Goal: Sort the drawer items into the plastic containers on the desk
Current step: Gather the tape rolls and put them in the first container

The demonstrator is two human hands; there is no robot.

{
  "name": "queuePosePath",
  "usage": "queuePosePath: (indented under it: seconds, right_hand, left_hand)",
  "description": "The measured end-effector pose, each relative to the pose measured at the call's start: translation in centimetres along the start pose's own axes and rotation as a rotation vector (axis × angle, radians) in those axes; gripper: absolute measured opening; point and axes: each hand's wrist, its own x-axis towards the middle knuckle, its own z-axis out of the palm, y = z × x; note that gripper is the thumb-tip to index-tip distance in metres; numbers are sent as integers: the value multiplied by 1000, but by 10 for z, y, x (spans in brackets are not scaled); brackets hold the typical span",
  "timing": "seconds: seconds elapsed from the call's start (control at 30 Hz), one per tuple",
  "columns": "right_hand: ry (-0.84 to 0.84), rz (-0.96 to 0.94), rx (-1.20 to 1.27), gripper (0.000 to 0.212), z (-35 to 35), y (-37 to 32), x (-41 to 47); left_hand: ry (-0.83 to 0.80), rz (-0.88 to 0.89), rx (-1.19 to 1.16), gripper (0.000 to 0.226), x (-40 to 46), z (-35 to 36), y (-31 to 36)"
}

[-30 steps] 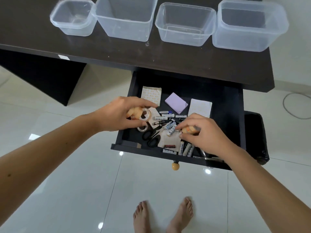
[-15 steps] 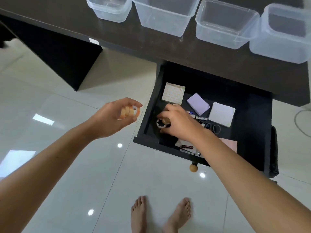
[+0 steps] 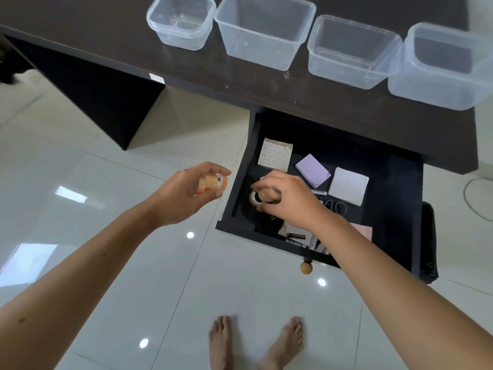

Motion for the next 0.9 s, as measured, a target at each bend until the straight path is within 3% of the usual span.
queuePosePath:
  seconds: [0.23,0.47,0.7,0.9]
  right_hand:
    - [43,19,151,40,-45,-55,-2]
    - [126,-55,263,41,-108,-136,56]
    - [172,-136,167,42,-165,-185,162]
    - [196,-121,52,36,-172,-181,253]
  left_hand:
    - [51,2,26,38,-7,-38,29]
    - [192,90,22,29,15,-122,65]
    - [419,97,-33,31,84,-205,85]
    - [550,98,-109,34,157,-230,88]
